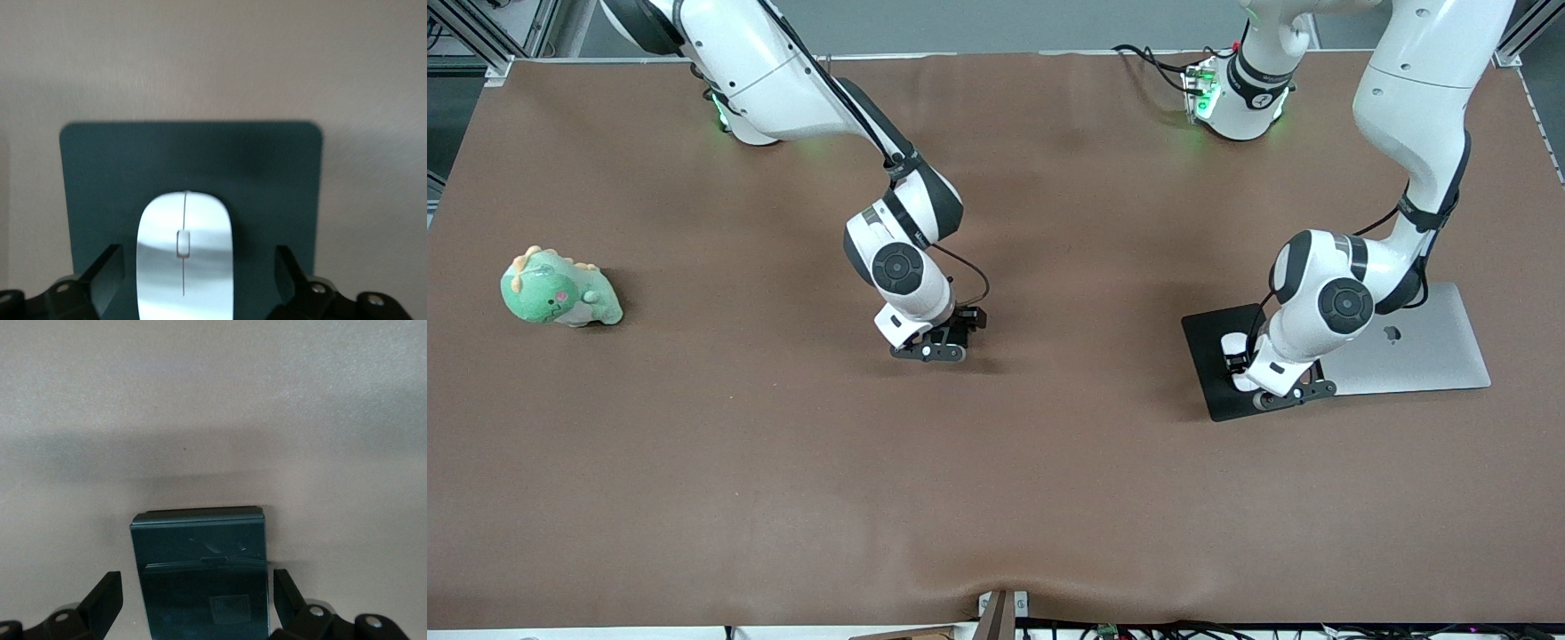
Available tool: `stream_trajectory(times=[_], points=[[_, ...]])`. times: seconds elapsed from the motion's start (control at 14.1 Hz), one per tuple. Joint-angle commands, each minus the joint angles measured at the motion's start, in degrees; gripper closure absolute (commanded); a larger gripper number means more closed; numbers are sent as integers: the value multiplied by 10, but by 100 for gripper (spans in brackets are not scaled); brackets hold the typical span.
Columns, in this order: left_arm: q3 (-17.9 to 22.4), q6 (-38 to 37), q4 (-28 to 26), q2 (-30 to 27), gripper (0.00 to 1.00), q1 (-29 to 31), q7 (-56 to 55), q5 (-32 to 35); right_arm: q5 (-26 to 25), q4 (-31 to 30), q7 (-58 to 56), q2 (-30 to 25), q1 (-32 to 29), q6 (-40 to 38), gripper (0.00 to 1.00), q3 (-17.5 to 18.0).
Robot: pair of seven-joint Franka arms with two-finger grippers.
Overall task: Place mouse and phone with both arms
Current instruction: 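Open the left gripper and lift away while the right gripper lifts the phone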
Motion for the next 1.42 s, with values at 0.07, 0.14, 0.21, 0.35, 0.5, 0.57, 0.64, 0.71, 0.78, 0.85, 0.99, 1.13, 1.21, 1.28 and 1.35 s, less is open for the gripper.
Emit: stream_trajectory(times=[0.07,0.14,0.21,0.35,0.5,0.57,0.64,0.71,0.78,0.85,0.99,1.13,1.21,1.28,1.35], points=[[-4,-61,51,-27,0,1,-8,6,-10,-4,17,6,12,9,0,-4],[-6,-91,73,-33,0,2,-6,7,-11,-4,18,7,15,11,0,-5],[-11,-124,99,-36,0,2,-5,10,-11,-4,18,6,15,10,0,-5],[-16,-188,153,-48,0,1,-5,11,-11,-4,17,6,11,8,19,-5],[-16,-240,197,-63,0,2,-3,12,-11,-1,17,4,8,8,73,-5],[-16,-257,213,-72,0,3,-2,12,-10,2,17,2,6,4,95,-5],[-16,-273,225,-82,0,4,-2,12,-9,3,17,0,4,1,100,-4],[-16,-288,235,-94,0,4,-1,12,-8,3,17,-3,0,-1,100,-4],[-16,-304,243,-106,0,5,-1,12,-8,3,27,-5,-5,-4,100,-4],[-16,-322,255,-120,0,5,4,12,-8,4,40,-9,-7,-4,100,-5],[-17,-350,265,-149,0,4,9,5,-7,4,42,-13,-16,-5,100,-4],[-25,-368,265,-176,0,3,9,4,-7,3,45,-27,-26,-24,100,-4],[-30,-378,264,-190,0,4,10,3,-7,3,46,-34,-35,-41,100,-4],[-34,-390,265,-200,0,4,12,3,-7,1,46,-47,-43,-51,100,-4],[-36,-402,264,-212,0,4,16,2,-7,-2,46,-56,-49,-58,100,-4]])
